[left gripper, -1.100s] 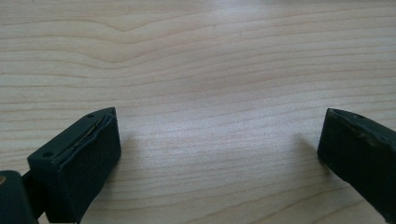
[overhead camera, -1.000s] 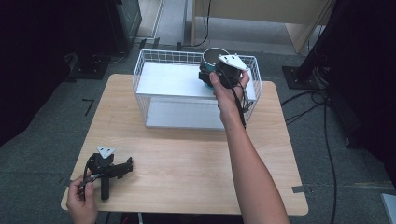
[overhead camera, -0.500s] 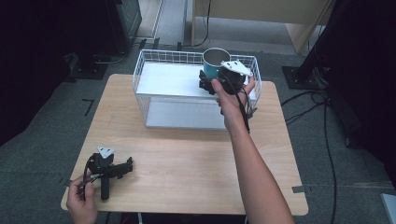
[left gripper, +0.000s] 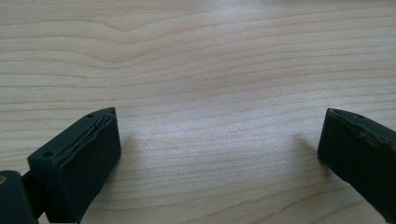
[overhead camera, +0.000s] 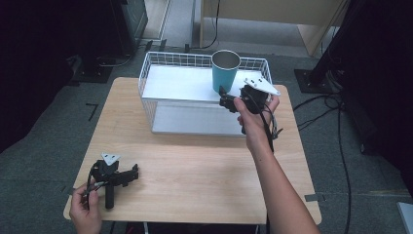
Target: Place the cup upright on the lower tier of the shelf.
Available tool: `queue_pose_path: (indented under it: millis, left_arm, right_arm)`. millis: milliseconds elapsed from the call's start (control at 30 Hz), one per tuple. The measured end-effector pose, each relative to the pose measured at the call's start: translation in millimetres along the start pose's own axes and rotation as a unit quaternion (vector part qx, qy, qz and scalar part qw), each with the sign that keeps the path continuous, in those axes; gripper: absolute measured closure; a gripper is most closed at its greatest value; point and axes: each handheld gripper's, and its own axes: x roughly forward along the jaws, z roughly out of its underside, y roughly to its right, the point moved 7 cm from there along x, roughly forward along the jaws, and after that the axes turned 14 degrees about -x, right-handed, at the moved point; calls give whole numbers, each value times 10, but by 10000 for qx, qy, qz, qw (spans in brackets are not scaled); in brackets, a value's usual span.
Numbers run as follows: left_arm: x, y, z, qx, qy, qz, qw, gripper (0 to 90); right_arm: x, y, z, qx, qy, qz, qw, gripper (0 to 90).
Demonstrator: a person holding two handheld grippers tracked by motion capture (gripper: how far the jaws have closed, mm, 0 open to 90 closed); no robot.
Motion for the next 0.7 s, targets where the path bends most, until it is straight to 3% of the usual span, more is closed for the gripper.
queue_pose_path:
  millis: [600,700]
  left_arm:
    - [-1,-1,0,6,-7,-1,10000,0]
    - [-2,-1,1,7,-11,-3,10000,0]
  right_arm:
    - [-452,87,406,158,-26,-81,9998,8]
    - [-527,111,532,27,-73,-2,10000,8]
